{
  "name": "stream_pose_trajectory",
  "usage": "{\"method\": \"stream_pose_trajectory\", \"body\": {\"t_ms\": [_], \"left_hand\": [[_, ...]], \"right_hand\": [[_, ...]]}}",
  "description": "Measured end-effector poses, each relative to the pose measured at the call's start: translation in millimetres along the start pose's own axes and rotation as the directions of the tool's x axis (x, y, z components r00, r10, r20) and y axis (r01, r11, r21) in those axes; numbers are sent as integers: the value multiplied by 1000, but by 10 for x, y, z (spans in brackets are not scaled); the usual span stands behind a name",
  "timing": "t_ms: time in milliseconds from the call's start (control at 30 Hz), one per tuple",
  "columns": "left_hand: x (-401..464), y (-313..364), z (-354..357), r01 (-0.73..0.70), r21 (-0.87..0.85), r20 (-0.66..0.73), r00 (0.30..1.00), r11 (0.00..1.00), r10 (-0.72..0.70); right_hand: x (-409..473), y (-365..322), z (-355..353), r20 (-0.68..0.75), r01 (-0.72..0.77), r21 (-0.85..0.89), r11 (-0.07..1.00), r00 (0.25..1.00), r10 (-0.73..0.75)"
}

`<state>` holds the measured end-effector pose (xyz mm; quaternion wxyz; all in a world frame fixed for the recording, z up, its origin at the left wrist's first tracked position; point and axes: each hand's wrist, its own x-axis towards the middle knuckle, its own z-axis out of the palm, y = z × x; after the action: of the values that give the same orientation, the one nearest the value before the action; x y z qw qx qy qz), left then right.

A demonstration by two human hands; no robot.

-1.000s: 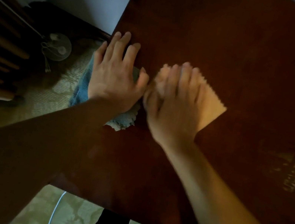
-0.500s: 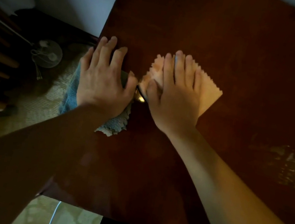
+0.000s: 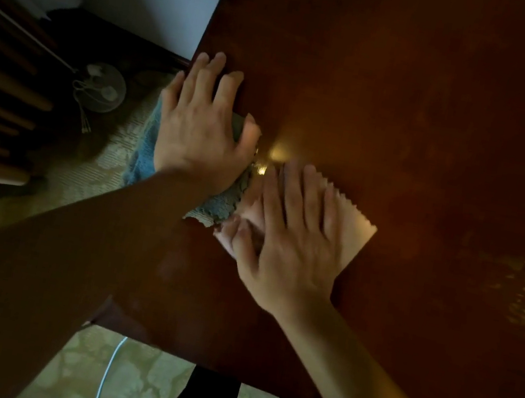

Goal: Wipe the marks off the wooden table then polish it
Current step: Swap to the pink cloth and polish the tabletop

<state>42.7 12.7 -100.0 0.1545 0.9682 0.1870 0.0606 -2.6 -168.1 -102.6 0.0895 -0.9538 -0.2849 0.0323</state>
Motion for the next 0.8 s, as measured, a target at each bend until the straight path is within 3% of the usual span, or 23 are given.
{"method": "stream_pose_trajectory", "body": {"t_ms": [267,500,667,800], "left_hand": [[-40,-23,-163,-5,-127,60,998,992,13],[-355,165,-122,-122,109,139,984,986,107],[-798,485,-91,-159,11,80,984,987,158],[-915,748,-40,-136,-87,53,989,987,141]], "right_hand": [[94,-30,-24,30,-20,-41,999,999,21],[-508,-221,8,47,-35,27,999,998,33],[-926,-206,38,65,29,41,999,997,-32],[-1108,207,-21,71,44,75,996,996,-50]]}}
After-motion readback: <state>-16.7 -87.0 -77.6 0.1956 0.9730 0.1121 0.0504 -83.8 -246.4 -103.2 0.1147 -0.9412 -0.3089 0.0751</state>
